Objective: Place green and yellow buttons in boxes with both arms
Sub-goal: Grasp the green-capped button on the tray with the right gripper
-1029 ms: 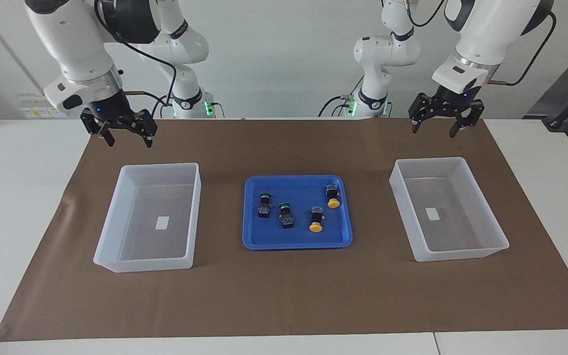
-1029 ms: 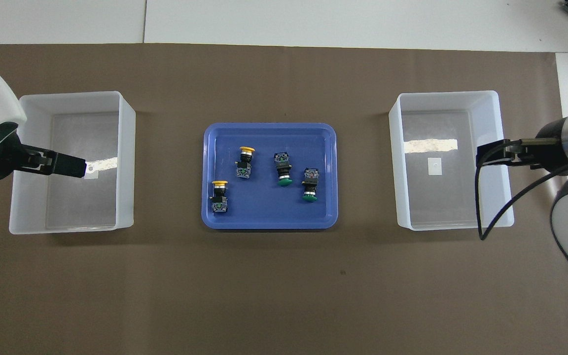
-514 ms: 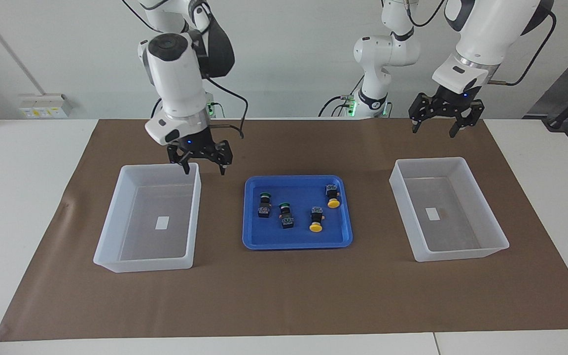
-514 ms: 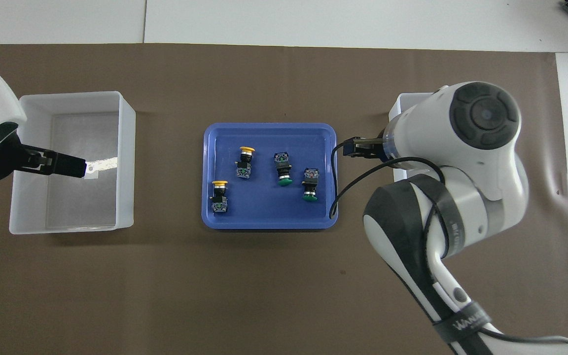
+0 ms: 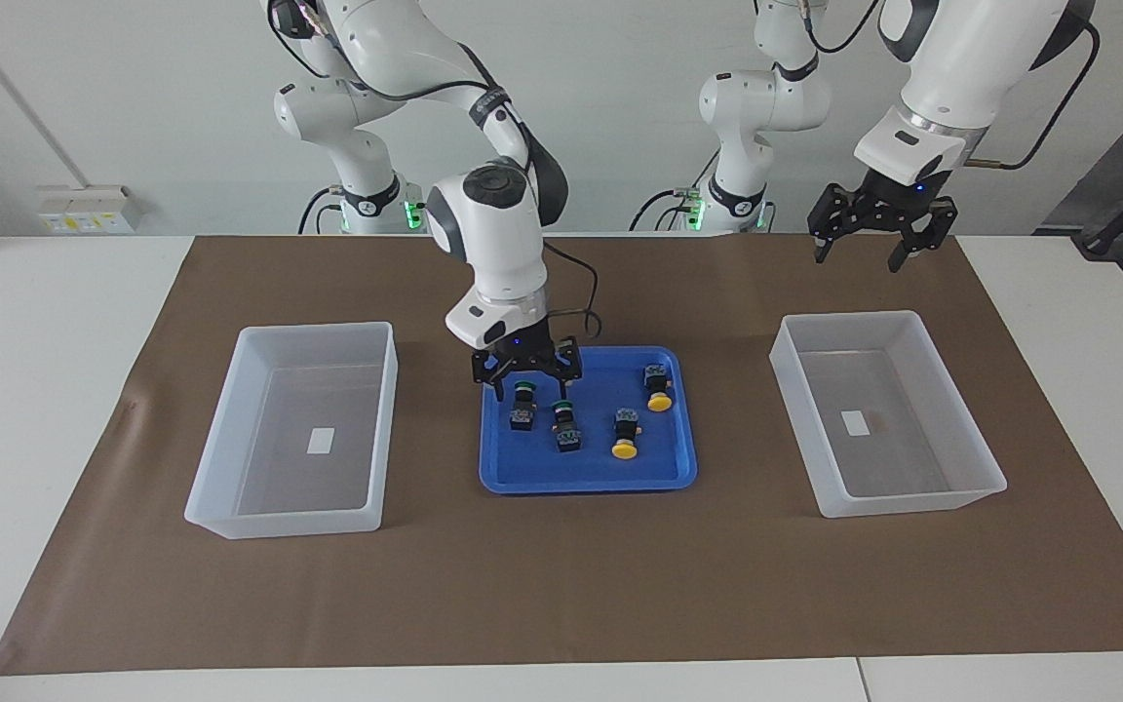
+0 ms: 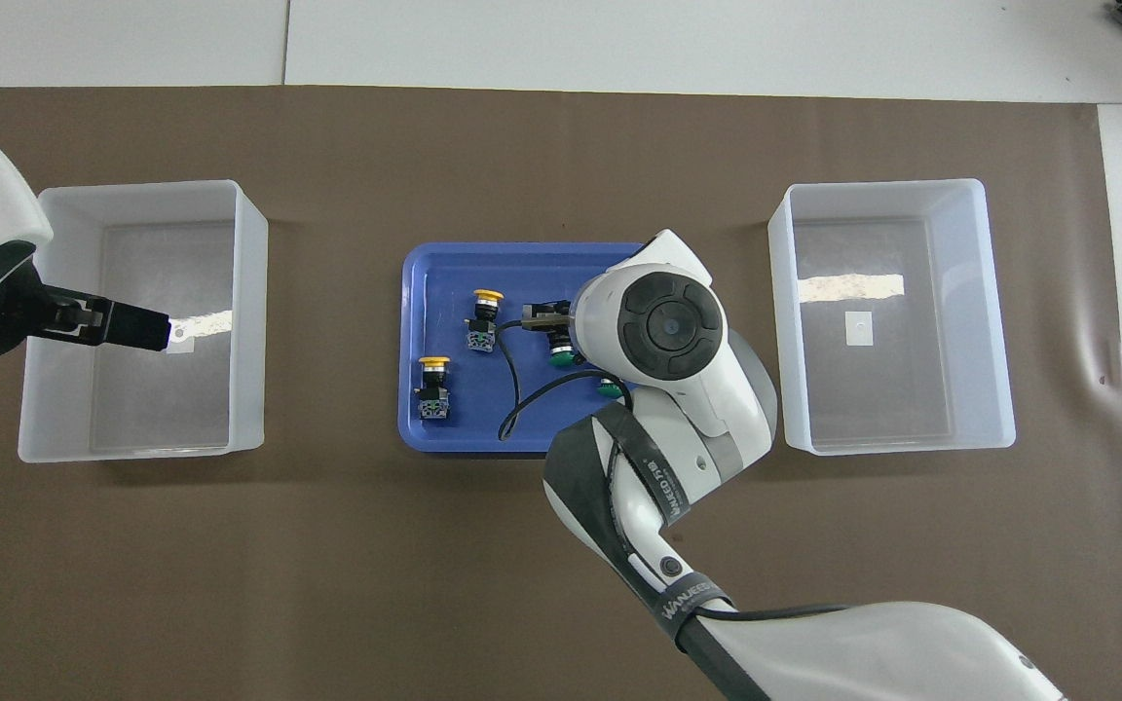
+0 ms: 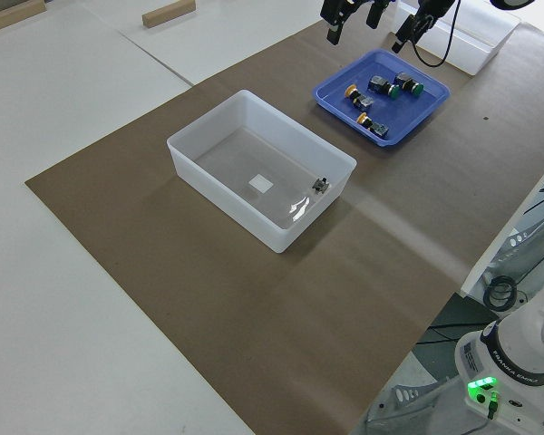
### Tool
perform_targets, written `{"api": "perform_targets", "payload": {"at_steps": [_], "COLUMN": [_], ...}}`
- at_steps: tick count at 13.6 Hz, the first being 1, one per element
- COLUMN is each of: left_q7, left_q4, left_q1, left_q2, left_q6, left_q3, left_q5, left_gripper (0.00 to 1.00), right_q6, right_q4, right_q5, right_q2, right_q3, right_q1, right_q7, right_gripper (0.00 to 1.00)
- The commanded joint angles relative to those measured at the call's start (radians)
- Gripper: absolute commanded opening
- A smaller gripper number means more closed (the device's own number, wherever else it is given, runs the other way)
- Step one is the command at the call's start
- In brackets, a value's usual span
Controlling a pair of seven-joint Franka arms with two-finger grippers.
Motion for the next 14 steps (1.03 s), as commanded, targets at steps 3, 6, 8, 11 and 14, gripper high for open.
{"api": "perform_targets", "payload": {"at_steps": [3,6,8,11,14], "left_q7": [0.007,0.005,0.005,0.005,0.005], "left_q4": [-0.004,-0.004,-0.004,-0.004,-0.004], "left_q1": [0.007,0.007,0.007,0.007,0.007], "left_q2": [-0.009,-0.009,-0.009,-0.009,-0.009], "left_q6": [-0.012,-0.012,-0.013,-0.012,-0.012], "left_q3": [-0.006,-0.006,-0.006,-0.006,-0.006], "left_q5": [0.016,0.016,0.016,0.016,0.016], "left_gripper": [1.00,1.00,1.00,1.00,1.00], "right_q6": [0.098,0.123,0.140,0.162,0.150], "right_q4": [0.004,0.003,-0.001,-0.009,-0.003], "right_q5": [-0.052,-0.058,-0.060,-0.058,-0.057], "right_q2": [0.093,0.105,0.110,0.131,0.128], "right_q3": [-0.006,-0.006,-0.006,-0.006,-0.006], "right_q1": [0.029,0.020,0.018,0.021,0.029], "right_q7": [-0.168,-0.239,-0.253,-0.245,-0.229], "right_gripper": [1.00,0.83,0.62,0.33,0.00]}}
